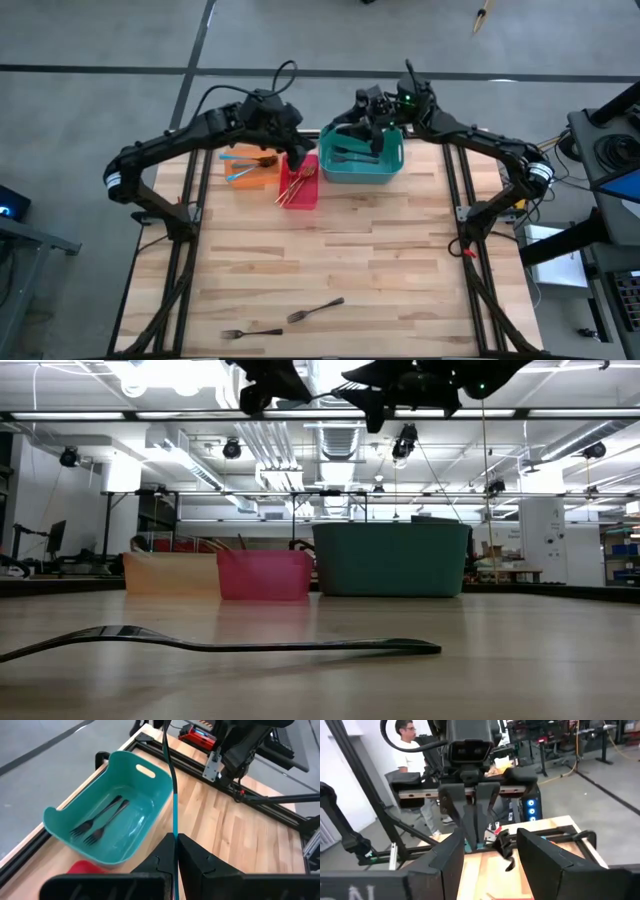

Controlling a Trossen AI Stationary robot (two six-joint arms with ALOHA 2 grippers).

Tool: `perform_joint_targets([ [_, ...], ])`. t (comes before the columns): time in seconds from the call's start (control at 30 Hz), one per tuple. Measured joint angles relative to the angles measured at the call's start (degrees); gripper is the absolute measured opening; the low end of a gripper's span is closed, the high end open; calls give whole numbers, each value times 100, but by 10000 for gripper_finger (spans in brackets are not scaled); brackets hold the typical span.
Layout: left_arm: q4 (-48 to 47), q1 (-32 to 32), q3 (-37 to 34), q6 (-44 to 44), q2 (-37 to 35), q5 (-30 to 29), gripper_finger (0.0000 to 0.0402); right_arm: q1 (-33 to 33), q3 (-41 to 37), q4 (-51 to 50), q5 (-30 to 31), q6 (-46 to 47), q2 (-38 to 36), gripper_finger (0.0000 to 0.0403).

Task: Sort silverware by color (type)
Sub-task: Put the blue fork into the orange bin

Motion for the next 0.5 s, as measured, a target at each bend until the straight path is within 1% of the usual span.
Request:
perform_joint_targets([
  [0.1, 77, -4, 0, -16, 17, 3, 0, -4, 33, 0, 5, -67, 0, 160],
  [0.17, 100, -4, 0, -64, 17, 3, 0, -4, 47, -2, 16, -112, 0, 141],
  [0.27, 107, -2, -2, -87, 17, 3, 0, -4, 58, -2, 51, -172, 0, 92],
  [0.37, 191, -7, -5, -90, 17, 5, 0, -11, 60, -1, 86, -244, 2, 28],
  [0.4, 237, -9, -7, -94, 17, -13, 0, -21, 60, 1, 119, -273, 2, 20],
  [0.5, 298, -11, -7, -161, 17, -270, 0, -75, 60, -4, 162, -187, 6, 13],
])
